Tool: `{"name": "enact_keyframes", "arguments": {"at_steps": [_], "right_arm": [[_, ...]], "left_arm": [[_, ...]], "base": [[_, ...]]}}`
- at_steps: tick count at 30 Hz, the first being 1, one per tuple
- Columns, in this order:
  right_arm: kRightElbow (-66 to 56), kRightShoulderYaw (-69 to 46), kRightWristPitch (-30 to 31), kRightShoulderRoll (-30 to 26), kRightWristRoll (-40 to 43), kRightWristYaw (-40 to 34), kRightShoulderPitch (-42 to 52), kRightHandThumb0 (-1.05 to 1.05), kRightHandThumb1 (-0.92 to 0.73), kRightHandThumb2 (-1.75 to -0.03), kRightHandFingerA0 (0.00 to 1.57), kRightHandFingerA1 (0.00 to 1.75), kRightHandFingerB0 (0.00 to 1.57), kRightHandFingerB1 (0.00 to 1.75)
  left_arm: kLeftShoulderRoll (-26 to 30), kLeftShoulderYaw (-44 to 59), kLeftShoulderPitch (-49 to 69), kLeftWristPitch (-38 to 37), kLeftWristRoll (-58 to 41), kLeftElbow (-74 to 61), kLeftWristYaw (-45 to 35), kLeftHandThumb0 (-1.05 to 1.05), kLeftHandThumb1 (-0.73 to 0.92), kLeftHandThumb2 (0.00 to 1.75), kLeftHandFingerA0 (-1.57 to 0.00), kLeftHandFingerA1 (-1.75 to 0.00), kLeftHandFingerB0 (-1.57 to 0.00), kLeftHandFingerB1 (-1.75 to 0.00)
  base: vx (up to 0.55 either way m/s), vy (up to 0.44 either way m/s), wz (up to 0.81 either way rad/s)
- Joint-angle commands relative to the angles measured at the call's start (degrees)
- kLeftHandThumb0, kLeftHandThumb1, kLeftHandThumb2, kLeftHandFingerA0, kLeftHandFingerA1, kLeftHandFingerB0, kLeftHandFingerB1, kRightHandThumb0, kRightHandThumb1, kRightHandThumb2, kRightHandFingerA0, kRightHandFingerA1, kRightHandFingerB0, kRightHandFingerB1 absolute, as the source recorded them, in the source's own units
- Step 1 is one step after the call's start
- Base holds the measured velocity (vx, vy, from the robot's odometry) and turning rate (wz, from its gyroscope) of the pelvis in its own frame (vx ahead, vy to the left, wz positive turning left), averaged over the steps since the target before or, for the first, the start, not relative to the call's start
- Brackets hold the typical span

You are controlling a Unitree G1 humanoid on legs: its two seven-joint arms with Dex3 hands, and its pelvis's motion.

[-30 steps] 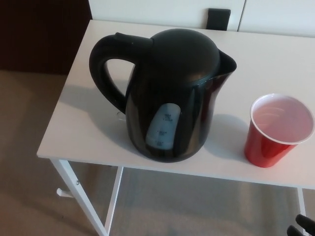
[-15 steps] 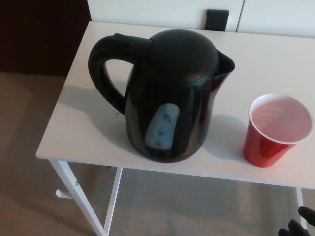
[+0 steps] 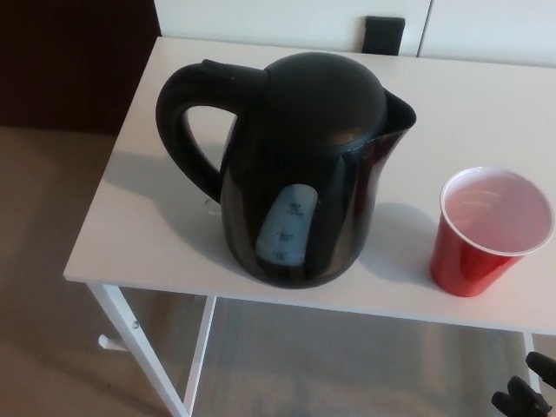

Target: The robot walk towards a table in front and uses its left hand to pick up the pot from the base and pour water to the cup on the right hand side

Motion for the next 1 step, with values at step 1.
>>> {"name": "enact_keyframes", "arguments": {"at_steps": [1], "right_arm": [[-0.35,-0.13,0.08,-0.36,-0.14,-0.21,0.58,-0.24,-0.59,-0.58,0.52,0.63,0.27,0.51]], "left_arm": [[1.37,-0.69,1.04,-2.24,0.62,0.55,-0.41,-0.49,0.71,0.62,-0.31,-0.35,-0.24,-0.31]], "base": [[0.00,0.000,0.00]]}}
